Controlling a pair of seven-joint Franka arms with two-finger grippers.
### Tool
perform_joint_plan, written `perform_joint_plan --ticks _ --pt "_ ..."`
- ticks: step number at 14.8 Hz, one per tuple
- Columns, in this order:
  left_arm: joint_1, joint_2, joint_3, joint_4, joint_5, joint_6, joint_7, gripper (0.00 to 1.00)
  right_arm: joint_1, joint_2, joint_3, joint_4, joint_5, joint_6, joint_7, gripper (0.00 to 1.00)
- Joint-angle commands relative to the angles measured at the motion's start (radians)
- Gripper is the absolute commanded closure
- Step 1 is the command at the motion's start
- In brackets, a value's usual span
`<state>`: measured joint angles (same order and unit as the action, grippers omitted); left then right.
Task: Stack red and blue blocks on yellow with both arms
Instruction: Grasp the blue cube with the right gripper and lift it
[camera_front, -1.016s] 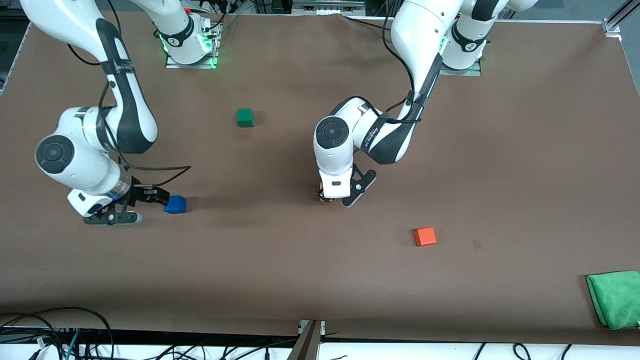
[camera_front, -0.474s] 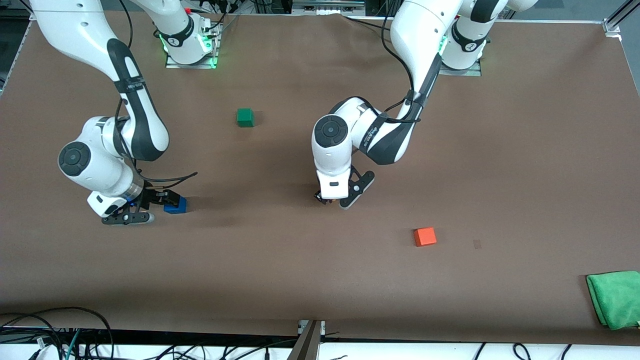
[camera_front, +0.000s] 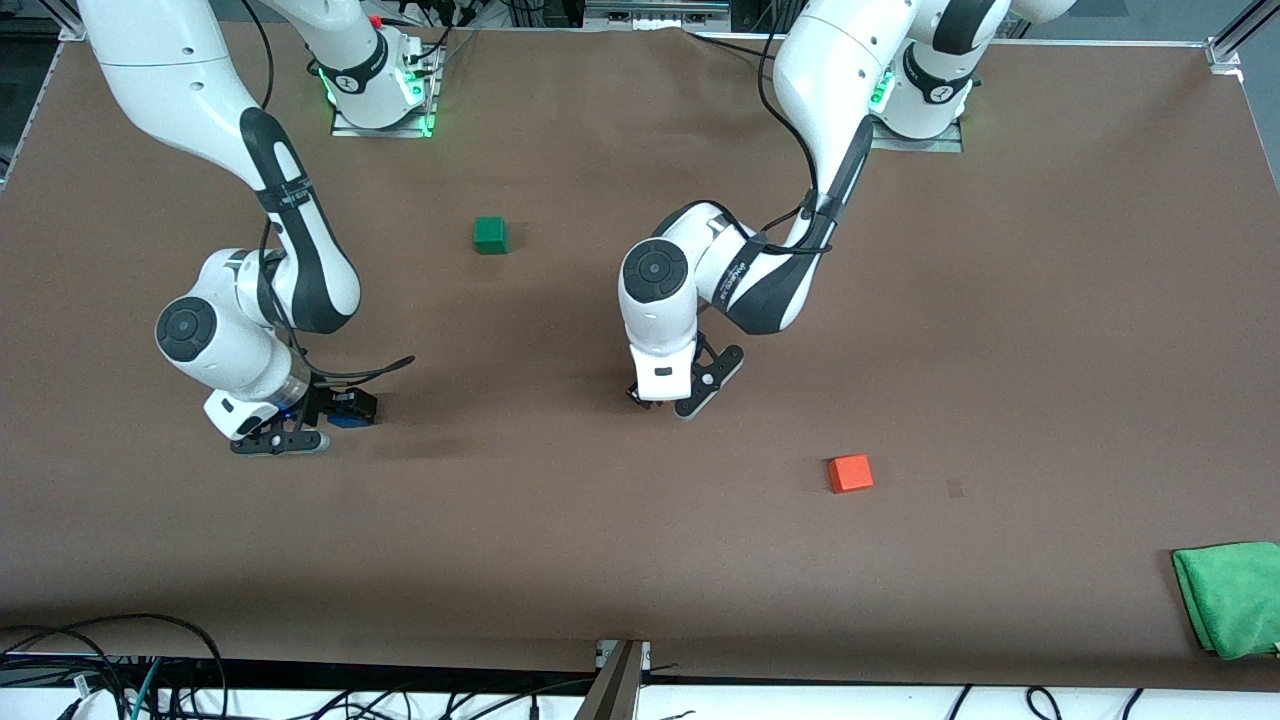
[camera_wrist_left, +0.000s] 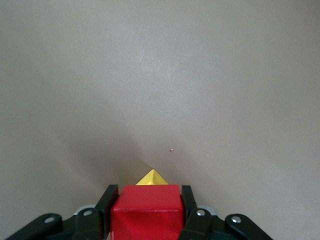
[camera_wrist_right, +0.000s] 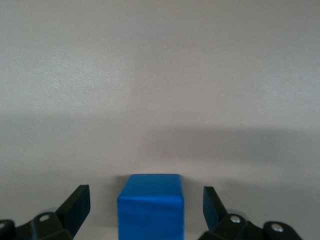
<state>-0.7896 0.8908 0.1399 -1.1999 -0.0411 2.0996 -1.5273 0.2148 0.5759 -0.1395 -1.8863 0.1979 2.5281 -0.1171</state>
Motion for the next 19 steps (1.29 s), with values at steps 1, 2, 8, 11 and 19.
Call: perform_joint_plan --ticks 1,2,8,11,19 --pt "-0.002 0.016 0.001 0.039 0.023 -0.01 -0.007 1.0 -0.003 -0.004 0.009 -0.013 0.037 0.017 -0.027 0.04" --pt "-0.002 0.016 0.001 0.039 0.023 -0.01 -0.007 1.0 -0.003 -0.002 0.009 -0.013 0.037 0.017 -0.027 0.12" --pt "-0.002 0.016 0.001 0.037 0.024 -0.01 -0.007 1.0 -0.005 -0.01 0.009 -0.019 0.037 0.001 -0.059 0.92" --pt "-0.002 0.016 0.001 0.036 0.024 -0.01 -0.005 1.0 -0.005 -0.033 0.006 0.038 0.035 -0.106 -0.061 1.0" --pt "-0.002 0.016 0.001 0.033 0.026 -0.01 -0.002 0.84 -0.006 -0.065 -0.003 0.257 0.014 -0.417 -0.05 0.99"
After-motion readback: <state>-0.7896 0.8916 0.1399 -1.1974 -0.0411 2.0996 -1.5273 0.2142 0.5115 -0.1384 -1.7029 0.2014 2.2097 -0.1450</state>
